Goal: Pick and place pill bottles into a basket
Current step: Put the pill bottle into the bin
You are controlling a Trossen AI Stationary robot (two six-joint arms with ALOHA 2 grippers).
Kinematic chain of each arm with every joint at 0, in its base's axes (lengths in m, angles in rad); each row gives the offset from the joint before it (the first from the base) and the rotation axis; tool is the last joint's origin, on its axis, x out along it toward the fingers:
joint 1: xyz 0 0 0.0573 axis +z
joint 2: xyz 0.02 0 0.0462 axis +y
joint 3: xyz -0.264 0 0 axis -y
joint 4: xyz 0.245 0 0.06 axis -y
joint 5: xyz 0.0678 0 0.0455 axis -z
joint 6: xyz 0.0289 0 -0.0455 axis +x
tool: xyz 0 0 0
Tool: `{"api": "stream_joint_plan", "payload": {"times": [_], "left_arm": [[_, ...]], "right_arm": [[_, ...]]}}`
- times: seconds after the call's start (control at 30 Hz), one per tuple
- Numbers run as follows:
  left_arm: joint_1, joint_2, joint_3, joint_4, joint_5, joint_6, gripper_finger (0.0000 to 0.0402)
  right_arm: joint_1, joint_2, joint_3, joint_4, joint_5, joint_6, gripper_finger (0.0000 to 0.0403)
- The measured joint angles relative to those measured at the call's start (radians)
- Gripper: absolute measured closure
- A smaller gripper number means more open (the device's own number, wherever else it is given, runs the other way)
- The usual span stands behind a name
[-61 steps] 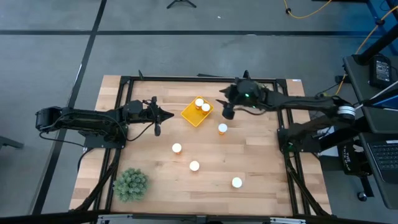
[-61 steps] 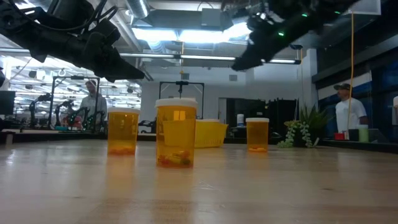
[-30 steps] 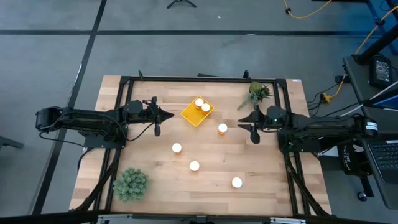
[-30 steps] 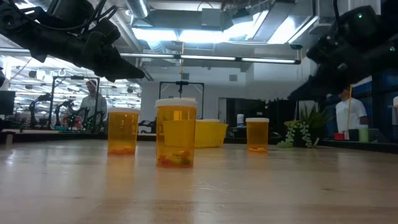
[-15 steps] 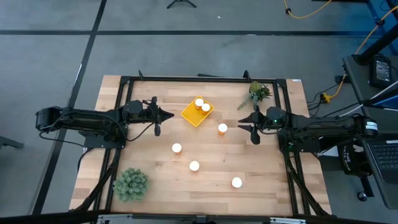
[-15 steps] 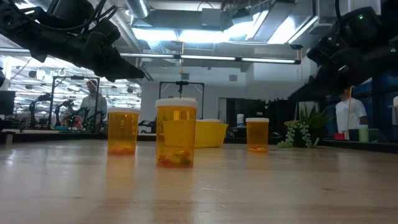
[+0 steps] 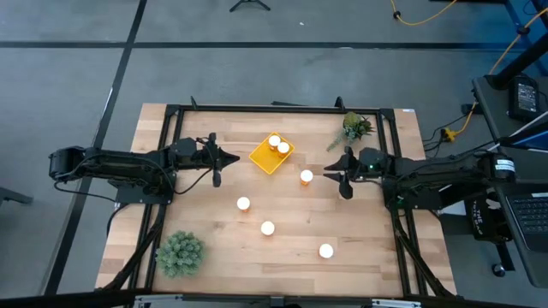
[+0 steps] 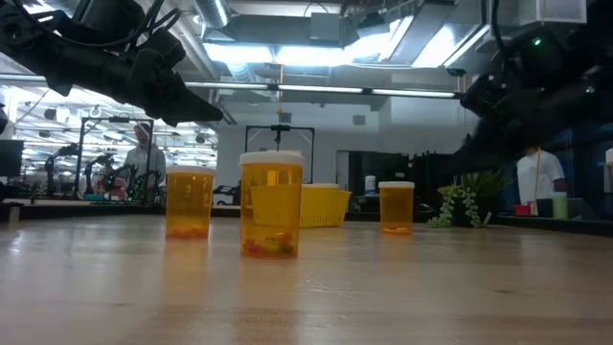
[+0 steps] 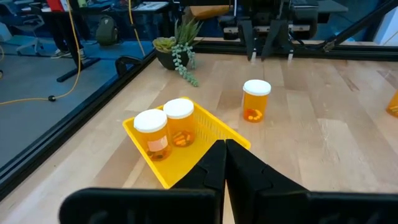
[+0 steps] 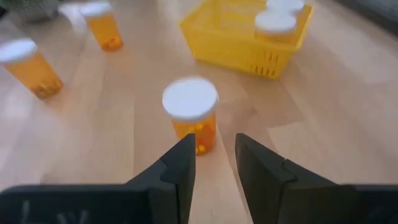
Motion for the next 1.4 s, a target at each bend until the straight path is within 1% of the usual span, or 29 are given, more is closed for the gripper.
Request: {"api": "stream_joint_plan", "payload": {"times": [0.1,0.2,0.53,0.67,0.73,0.93,1.03,1.1,1.3,1.4], "left_arm": [[0.000,0.000,0.000,0.000,-0.003,0.000,0.0394],[0.000,0.000,0.000,0.000,-0.004,0.000,0.0390],[0.000,0.000,0.000,0.000,-0.005,0.000,0.0377],[0.000,0.000,0.000,0.000,-0.005,0.000,0.0373],[0.000,0.000,0.000,0.000,-0.005,0.000,0.0373],[0.000,0.000,0.000,0.000,-0.005,0.000,0.0374],[0.000,0.000,0.000,0.000,-0.005,0.000,0.0372],[0.000,0.000,0.000,0.000,-0.005,0.000,0.0371],[0.000,0.000,0.000,-0.001,-0.005,0.000,0.0370],[0.000,0.000,0.000,-0.001,-0.005,0.000,0.0370]], "right_arm": [[0.000,0.067,0.000,0.044,0.000,-0.004,0.0280],[0.000,0.120,0.000,0.086,-0.015,0.000,0.0261],[0.000,0.235,0.000,0.183,-0.024,-0.007,0.0149],[0.000,0.265,0.001,0.198,-0.026,-0.026,0.0122],[0.000,0.286,0.001,0.222,-0.026,-0.025,0.0119],[0.032,0.371,0.001,0.381,-0.026,-0.035,0.0123],[0.046,0.413,0.001,0.399,-0.022,-0.033,0.0124],[0.053,0.440,0.001,0.415,-0.001,-0.021,0.0124],[0.068,0.520,0.003,0.547,0.008,-0.003,0.0124],[0.069,0.546,0.007,0.572,0.014,-0.003,0.0124]]}}
